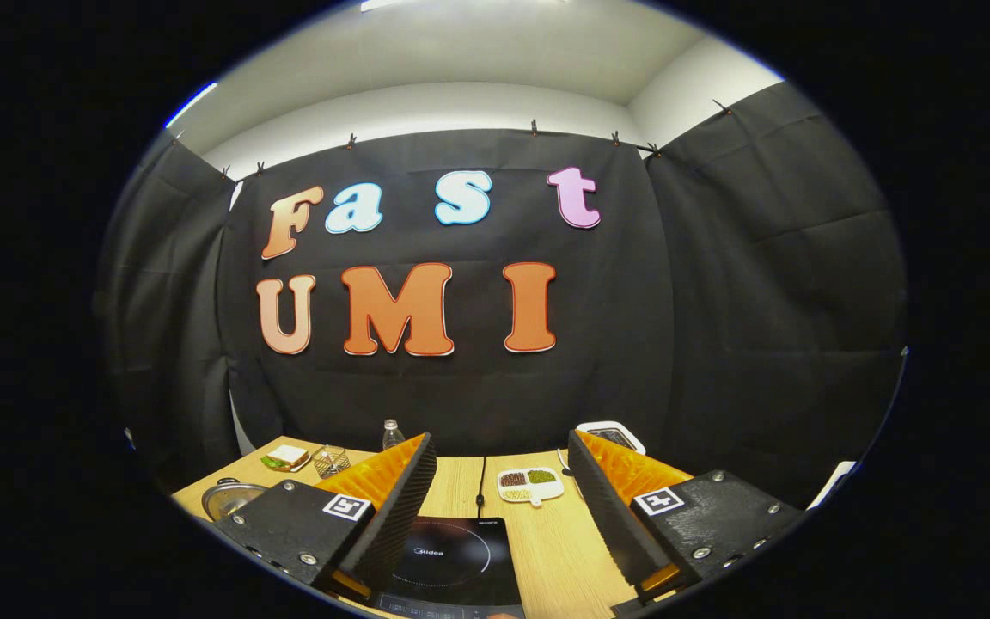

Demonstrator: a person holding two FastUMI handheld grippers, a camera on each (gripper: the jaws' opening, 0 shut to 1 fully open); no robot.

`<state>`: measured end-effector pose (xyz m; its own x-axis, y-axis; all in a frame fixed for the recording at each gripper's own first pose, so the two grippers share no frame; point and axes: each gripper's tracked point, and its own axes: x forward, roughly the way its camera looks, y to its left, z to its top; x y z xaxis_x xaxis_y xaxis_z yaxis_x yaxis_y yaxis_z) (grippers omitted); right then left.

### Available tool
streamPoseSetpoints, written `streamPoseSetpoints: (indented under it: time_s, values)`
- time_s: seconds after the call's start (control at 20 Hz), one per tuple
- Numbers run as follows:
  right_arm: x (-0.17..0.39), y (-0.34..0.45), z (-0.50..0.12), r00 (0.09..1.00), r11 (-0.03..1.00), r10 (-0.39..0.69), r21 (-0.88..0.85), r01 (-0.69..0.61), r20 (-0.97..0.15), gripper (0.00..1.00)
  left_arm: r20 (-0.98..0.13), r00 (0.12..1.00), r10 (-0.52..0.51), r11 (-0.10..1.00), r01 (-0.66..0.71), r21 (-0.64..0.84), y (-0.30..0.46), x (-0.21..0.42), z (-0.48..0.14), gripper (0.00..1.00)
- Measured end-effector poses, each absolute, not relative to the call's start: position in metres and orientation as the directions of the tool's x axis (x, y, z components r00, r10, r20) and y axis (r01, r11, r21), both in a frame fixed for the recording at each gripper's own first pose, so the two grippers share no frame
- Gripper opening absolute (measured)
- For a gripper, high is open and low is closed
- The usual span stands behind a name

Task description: First push the handle of the pot to place it horizontally, then grasp the pot with both hands and set it on the induction cooktop.

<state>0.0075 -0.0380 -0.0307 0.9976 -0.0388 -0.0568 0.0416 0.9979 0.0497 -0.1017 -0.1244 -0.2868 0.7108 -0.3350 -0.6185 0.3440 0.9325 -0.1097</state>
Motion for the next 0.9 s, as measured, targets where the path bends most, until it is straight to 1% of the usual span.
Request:
streamPoseSetpoints:
  time_s: [0.35,0.55,0.75,0.9]
  values:
    - [0.009,-0.038,-0.035,0.997,0.998,-0.04,0.038,0.043,-0.069,0.96,-0.673,0.66,-0.333,0.93,0.346,-0.121,-0.126,-0.104,-0.32,0.03]
    - [0.009,-0.037,-0.036,0.997,0.999,-0.04,0.034,0.042,-0.07,0.96,-0.704,0.624,-0.338,0.932,0.326,-0.159,-0.123,-0.102,-0.344,0.03]
    - [0.01,-0.041,-0.036,0.997,0.998,-0.044,0.032,0.047,-0.071,0.96,-0.724,0.619,-0.303,0.942,0.311,-0.128,-0.117,-0.089,-0.361,0.03]
    - [0.011,-0.044,-0.037,0.996,0.998,-0.05,0.039,0.053,-0.071,0.96,-0.724,0.616,-0.311,0.937,0.325,-0.126,-0.124,-0.082,-0.364,0.03]
